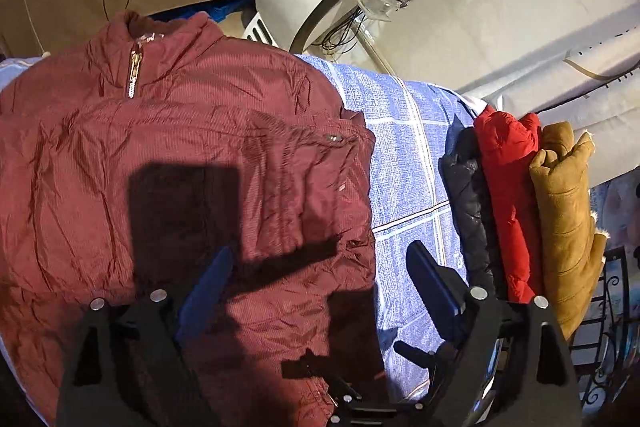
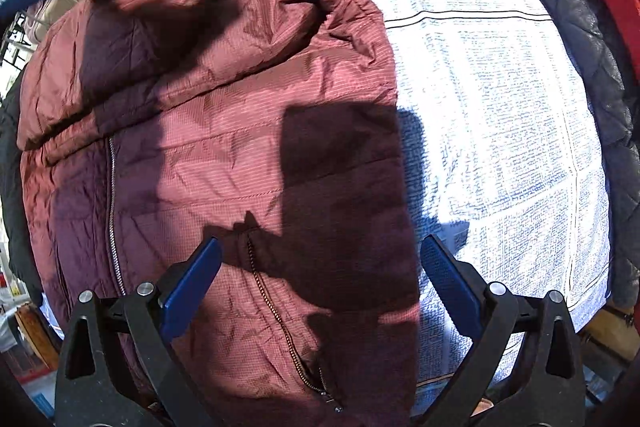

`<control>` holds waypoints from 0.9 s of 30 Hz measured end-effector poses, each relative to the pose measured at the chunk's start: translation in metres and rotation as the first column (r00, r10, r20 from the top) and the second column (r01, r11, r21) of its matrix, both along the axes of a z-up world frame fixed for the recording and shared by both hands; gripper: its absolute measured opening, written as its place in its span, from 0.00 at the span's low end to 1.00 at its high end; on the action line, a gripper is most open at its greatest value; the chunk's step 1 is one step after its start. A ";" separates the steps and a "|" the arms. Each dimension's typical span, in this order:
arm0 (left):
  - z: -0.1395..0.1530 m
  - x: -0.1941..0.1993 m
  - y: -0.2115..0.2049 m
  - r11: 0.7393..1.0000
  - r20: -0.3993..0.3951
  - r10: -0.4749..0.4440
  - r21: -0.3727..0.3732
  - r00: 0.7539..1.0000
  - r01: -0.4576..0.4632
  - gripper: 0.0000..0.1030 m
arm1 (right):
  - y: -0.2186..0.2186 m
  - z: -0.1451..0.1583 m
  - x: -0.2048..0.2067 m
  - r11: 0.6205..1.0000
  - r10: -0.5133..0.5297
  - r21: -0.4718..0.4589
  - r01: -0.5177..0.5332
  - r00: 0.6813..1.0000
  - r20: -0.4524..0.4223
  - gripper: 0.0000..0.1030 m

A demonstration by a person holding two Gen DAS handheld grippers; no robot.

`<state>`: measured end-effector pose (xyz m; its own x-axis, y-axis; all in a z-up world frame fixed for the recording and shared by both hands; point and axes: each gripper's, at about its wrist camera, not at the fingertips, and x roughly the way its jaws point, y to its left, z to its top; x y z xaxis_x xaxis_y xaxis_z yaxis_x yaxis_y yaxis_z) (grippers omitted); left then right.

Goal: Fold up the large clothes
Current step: 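Press both open tools onto the jacket to flatten the fold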

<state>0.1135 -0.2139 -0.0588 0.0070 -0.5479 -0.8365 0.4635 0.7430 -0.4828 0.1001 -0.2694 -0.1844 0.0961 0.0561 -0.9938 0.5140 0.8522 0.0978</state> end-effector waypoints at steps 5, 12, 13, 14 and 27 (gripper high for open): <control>0.002 -0.003 0.052 0.995 0.103 0.023 0.095 0.994 -0.033 0.87 | -0.005 0.011 0.029 0.999 0.024 -0.024 -0.023 0.999 0.045 0.96; -0.024 0.040 0.144 0.923 0.221 0.138 0.324 0.965 -0.206 0.87 | 0.015 0.057 0.097 0.978 0.182 -0.137 -0.158 0.966 0.183 0.96; -0.026 0.046 0.152 0.914 0.231 0.150 0.338 0.961 -0.223 0.87 | 0.022 0.064 0.110 0.971 0.208 -0.155 -0.180 0.959 0.194 0.96; -0.031 0.055 0.163 0.898 0.243 0.160 0.367 0.957 -0.244 0.90 | 0.026 0.072 0.120 0.964 0.239 -0.172 -0.205 0.949 0.206 0.96; -0.111 0.119 0.185 0.842 0.086 0.218 0.488 0.972 -0.232 0.95 | 0.036 0.014 0.209 0.943 0.331 -0.067 -0.326 0.939 0.098 0.96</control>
